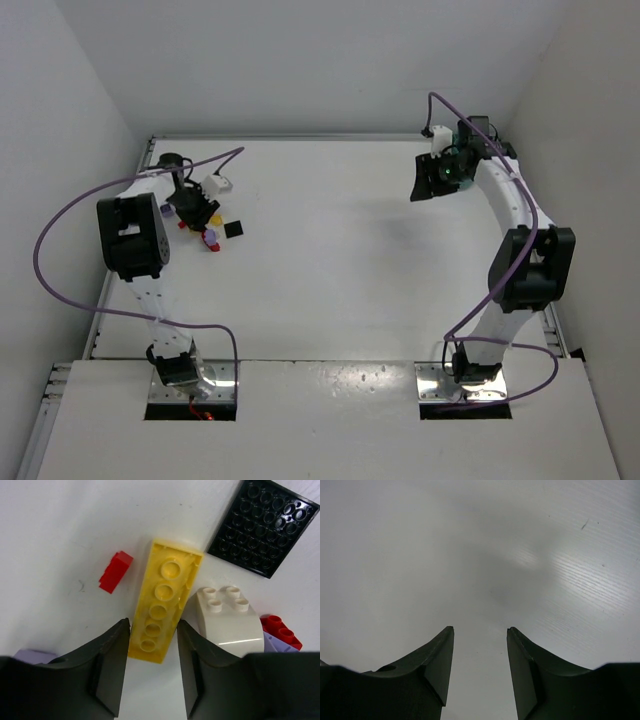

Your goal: Sort the legos into containers by color

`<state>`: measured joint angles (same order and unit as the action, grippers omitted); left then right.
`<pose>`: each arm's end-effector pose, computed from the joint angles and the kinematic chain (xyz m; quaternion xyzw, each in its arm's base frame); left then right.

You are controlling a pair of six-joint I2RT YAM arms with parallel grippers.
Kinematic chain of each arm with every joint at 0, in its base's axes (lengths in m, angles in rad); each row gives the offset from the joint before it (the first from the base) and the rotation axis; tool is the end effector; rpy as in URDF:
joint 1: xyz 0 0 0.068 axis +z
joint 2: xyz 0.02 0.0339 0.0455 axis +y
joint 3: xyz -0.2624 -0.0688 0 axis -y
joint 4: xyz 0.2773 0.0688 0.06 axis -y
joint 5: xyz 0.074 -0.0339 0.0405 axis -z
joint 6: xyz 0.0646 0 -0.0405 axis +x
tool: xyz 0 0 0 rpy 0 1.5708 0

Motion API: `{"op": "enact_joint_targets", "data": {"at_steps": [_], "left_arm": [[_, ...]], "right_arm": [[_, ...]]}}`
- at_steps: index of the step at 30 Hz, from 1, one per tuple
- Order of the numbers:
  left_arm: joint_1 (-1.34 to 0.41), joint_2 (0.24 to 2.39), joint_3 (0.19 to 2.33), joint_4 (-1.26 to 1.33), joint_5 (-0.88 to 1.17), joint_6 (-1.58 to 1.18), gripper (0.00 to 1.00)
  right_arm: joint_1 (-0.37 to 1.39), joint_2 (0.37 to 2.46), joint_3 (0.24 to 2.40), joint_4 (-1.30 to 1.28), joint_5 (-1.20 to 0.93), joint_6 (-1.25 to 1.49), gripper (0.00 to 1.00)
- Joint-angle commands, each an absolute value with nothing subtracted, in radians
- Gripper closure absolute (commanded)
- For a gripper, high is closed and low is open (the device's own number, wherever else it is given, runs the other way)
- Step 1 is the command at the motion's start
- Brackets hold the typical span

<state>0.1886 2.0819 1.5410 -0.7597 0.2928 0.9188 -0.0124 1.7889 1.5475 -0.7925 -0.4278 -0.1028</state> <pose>0.4487 0.0667 0.1201 0.3684 0.9087 -0.0529 0.1893 0.4286 0.0215 0.2476 -0.0988 0.9387 0.1894 0.2705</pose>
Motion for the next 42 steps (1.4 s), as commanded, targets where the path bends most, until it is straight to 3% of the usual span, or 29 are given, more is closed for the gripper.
{"op": "enact_joint_targets", "data": {"at_steps": [1,10,14,16,20,22,31,35,42], "left_arm": [[0.181,2.082,1.5,-0.73,0.304,0.951,0.54],[0.19,1.993,1.326,-0.678,0.274,0.971,0.77],[0.201,1.844,1.258,-0.655,0.371,0.936,0.81],[0.201,1.775,1.246,-0.646,0.446,0.907,0.81],[0.138,1.591,1.246,-0.646,0.512,0.815,0.82],[0.054,1.54,1.236,-0.657,0.522,0.787,0.82],[-0.34,1.428,1.218,-0.615,0.558,0.537,0.82],[-0.435,1.428,1.262,-0.597,0.523,0.499,0.82],[-0.525,1.459,1.305,-0.586,0.512,0.453,0.82]], "right_arm": [[0.008,1.775,1.548,-0.798,-0.453,-0.103,0.53],[0.037,1.744,1.48,-0.787,-0.581,-0.017,0.53],[0.07,1.642,1.289,-0.59,-0.713,0.194,0.5],[0.084,1.602,1.238,-0.531,-0.735,0.251,0.43],[0.118,1.592,1.261,-0.517,-0.768,0.308,0.21],[0.127,1.618,1.296,-0.517,-0.79,0.337,0.19],[0.205,1.759,1.41,-0.364,-0.919,0.495,0.22],[0.264,1.79,1.447,-0.364,-0.928,0.495,0.27],[0.337,1.79,1.427,-0.344,-0.928,0.495,0.27]]}}
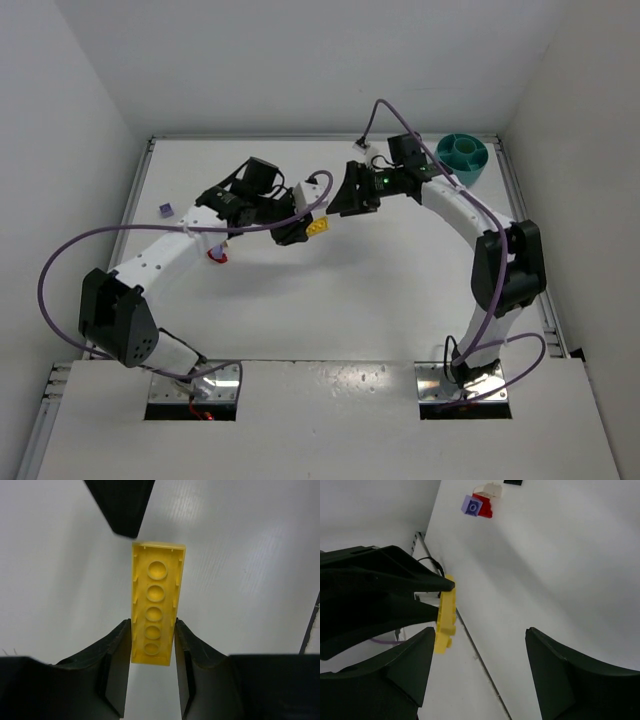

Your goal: Sort the legos into containers by color

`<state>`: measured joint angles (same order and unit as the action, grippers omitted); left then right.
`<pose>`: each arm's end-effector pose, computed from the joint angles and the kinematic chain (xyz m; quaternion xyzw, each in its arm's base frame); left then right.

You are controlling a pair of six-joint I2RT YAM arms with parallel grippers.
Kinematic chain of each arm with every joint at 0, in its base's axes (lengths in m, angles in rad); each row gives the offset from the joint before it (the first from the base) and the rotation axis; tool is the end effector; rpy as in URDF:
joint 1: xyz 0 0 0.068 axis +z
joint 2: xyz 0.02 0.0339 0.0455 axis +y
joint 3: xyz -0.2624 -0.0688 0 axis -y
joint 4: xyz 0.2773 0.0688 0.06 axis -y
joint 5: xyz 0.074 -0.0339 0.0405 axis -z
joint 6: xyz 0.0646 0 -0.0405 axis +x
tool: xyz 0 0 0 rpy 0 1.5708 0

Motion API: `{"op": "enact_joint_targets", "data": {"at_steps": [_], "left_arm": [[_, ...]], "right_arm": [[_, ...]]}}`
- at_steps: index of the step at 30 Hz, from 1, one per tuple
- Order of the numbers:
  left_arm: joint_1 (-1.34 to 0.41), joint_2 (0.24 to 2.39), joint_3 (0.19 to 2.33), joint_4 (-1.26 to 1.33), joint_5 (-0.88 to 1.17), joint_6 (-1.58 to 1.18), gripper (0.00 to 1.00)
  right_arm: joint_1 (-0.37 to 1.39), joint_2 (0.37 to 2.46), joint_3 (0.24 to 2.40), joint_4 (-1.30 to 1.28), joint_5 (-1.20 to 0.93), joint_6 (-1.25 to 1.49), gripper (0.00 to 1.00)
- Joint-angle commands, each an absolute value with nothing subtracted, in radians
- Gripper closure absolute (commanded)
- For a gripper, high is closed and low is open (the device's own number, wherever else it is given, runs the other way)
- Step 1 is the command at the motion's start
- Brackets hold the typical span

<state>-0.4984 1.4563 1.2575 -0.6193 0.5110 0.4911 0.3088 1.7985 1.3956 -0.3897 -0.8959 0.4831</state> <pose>0.3036 -0.2012 0.2831 0.5090 0.7478 -0.2363 0.3547 0.4021 0.1812 0.2341 -0.0911 0.8451 0.5016 0.1609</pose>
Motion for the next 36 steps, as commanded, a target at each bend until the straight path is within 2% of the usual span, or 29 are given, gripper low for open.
{"op": "enact_joint_targets", "data": {"at_steps": [1,6,14,23,26,27,30,33,34,36], "left_arm": [[-0.538,1.468,1.305,-0.586,0.512,0.443,0.82],[-0.557,1.468,1.296,-0.552,0.503,0.433,0.82],[-0.577,1.468,1.296,-0.534,0.48,0.422,0.83],[-0.555,1.459,1.276,-0.495,0.45,0.403,0.83],[-0.555,1.459,1.267,-0.495,0.44,0.403,0.83],[-0.555,1.459,1.267,-0.495,0.44,0.403,0.83],[-0.555,1.459,1.267,-0.495,0.44,0.403,0.83],[-0.555,1.441,1.258,-0.495,0.41,0.381,0.59],[-0.555,1.44,1.249,-0.495,0.399,0.38,0.43],[-0.534,1.427,1.24,-0.495,0.39,0.354,0.25]], "right_arm": [[0.337,1.79,1.427,-0.334,-0.928,0.495,0.27],[0.37,1.781,1.405,-0.325,-0.937,0.495,0.29],[0.399,1.781,1.385,-0.316,-0.946,0.495,0.57],[0.399,1.75,1.355,-0.345,-0.956,0.476,0.68],[0.399,1.741,1.345,-0.356,-0.956,0.465,0.74],[0.399,1.741,1.345,-0.356,-0.947,0.465,0.82],[0.39,1.741,1.37,-0.379,-0.925,0.445,0.96],[0.364,1.741,1.437,-0.475,-0.843,0.373,0.99],[0.348,1.75,1.468,-0.568,-0.798,0.333,1.0],[0.33,1.759,1.567,-0.649,-0.647,0.203,1.0]]}}
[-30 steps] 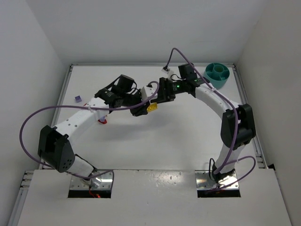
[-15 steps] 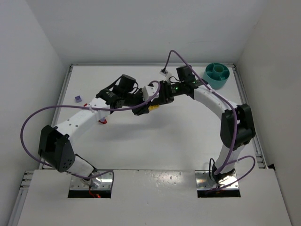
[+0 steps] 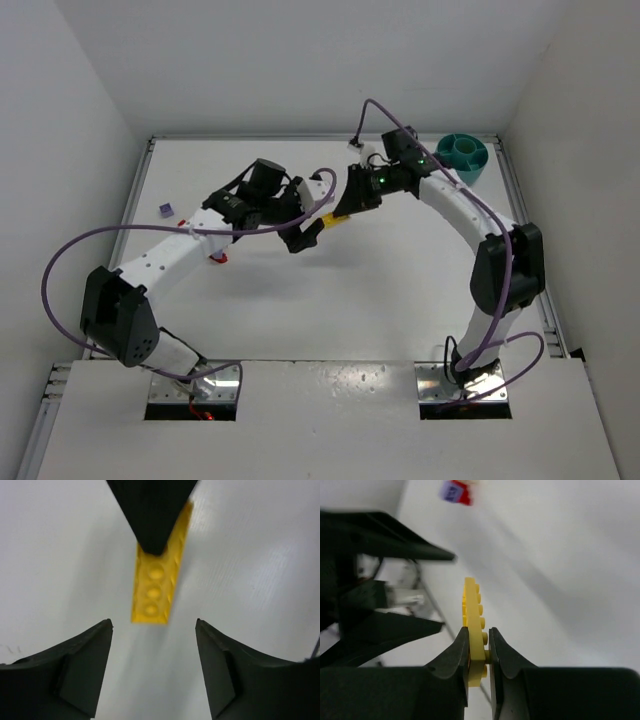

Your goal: Sort the legos into containers by color

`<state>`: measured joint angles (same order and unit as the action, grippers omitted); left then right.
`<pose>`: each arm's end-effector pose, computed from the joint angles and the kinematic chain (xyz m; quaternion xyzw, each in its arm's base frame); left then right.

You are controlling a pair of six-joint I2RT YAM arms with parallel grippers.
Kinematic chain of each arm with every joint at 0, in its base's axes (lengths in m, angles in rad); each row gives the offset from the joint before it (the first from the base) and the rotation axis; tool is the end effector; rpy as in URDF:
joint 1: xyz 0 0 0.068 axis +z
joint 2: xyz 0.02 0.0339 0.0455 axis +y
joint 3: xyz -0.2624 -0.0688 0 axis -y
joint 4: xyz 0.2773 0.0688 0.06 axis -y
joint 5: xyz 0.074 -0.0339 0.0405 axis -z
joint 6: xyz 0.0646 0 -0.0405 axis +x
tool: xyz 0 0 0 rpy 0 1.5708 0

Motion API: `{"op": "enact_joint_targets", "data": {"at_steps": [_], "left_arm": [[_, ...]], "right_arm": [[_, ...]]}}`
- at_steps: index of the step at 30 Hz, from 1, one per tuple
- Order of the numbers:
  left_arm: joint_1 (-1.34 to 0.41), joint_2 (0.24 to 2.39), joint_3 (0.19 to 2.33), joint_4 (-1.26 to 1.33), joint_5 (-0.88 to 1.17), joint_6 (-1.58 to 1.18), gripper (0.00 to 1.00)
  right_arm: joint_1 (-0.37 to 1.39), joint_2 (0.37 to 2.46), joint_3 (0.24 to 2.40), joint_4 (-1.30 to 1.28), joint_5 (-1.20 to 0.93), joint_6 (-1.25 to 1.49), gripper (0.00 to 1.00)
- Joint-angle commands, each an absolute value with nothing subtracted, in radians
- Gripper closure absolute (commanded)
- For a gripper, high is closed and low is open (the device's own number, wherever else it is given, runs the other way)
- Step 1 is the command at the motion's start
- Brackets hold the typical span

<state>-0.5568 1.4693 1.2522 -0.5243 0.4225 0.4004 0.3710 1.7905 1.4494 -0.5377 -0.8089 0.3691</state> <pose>0.3045 -0.2207 0.2836 0.4871 0.7554 -0.2221 0.3778 0.3878 0.2010 0.2421 -0.1343 0.8647 0.4579 0.1568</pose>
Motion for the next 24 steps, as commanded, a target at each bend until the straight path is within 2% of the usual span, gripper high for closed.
{"op": "enact_joint_targets", "data": {"at_steps": [1,3,10,15,19,24], "left_arm": [[-0.525,1.417,1.227,-0.495,0.381,0.345,0.12],[-0.509,1.408,1.227,-0.495,0.38,0.333,0.01],[-0.437,1.417,1.227,-0.495,0.391,0.295,0.01],[-0.416,1.427,1.207,-0.468,0.4,0.284,0.01],[-0.391,1.427,1.166,-0.44,0.422,0.275,0.01],[-0.361,1.416,1.143,-0.414,0.431,0.264,0.01]], "right_arm": [[0.309,1.769,1.621,-0.694,-0.555,0.146,1.0],[0.278,1.794,1.682,-0.738,-0.47,0.097,1.0],[0.076,2.021,2.107,-0.896,-0.088,-0.087,1.0],[-0.032,2.227,2.402,-1.0,0.044,-0.186,1.0],[-0.133,2.241,2.359,-0.896,0.093,-0.186,1.0],[-0.178,2.276,2.393,-0.816,0.112,-0.176,1.0]]}}
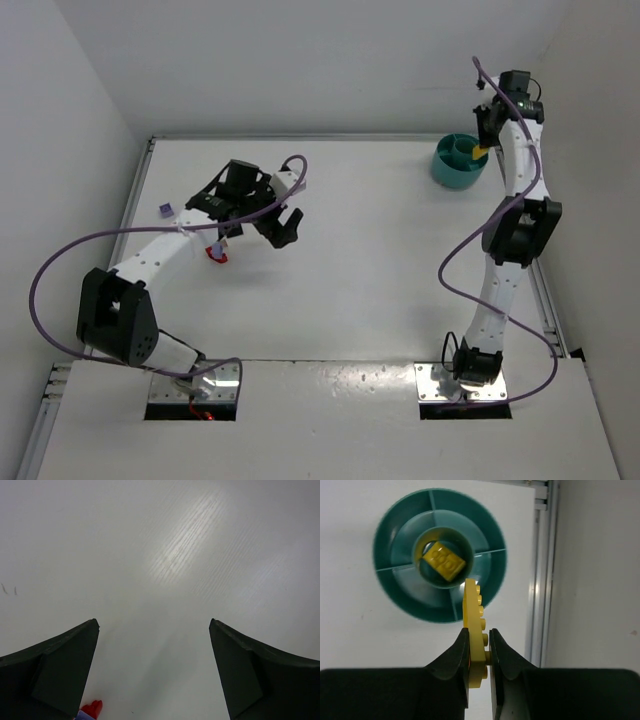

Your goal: Sort the legos into containers by color

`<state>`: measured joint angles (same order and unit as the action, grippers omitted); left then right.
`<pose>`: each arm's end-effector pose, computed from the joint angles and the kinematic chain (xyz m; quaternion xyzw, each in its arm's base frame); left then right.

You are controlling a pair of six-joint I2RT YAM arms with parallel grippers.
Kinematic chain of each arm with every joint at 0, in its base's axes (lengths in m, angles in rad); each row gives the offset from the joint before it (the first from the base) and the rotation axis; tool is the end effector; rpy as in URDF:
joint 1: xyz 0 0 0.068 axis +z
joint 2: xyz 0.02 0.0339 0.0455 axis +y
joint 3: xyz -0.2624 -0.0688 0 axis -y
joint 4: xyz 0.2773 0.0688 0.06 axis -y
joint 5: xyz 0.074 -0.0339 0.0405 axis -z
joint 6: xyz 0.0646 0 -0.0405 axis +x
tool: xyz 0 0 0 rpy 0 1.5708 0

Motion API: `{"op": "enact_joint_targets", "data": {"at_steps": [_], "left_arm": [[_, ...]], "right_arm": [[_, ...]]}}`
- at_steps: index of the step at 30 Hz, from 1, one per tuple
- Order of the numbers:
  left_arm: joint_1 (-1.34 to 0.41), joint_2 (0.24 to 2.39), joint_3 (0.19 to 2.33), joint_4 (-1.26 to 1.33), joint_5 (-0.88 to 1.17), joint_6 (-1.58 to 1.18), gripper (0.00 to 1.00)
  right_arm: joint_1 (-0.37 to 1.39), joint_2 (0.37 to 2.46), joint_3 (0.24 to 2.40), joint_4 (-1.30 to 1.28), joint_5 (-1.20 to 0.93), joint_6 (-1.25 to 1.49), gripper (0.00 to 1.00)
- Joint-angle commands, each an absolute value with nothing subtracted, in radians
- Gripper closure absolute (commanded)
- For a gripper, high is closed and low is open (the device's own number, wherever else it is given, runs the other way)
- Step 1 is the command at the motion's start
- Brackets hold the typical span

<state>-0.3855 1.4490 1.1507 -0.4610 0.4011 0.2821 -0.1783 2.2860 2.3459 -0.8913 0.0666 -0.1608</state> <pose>0.3312 -0.1616 0.2579 0.3693 0.8249 -0.2028 0.3768 0.5490 -0.1033 0.2858 0.0202 0.9318 -0.0915 0.3507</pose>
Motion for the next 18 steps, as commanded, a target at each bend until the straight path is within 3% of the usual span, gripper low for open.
{"op": "enact_joint_targets", "data": {"at_steps": [1,18], "left_arm": [[-0.36,1.416,1.134,-0.414,0.442,0.264,0.01],[-0.295,1.405,1.088,-0.394,0.471,0.273,0.01]], "right_arm": [[-0.187,2.287,2.402,-0.801,0.121,-0.176,1.0],[-0.196,2.321,2.422,-0.747,-0.009,-0.117,1.0]]}}
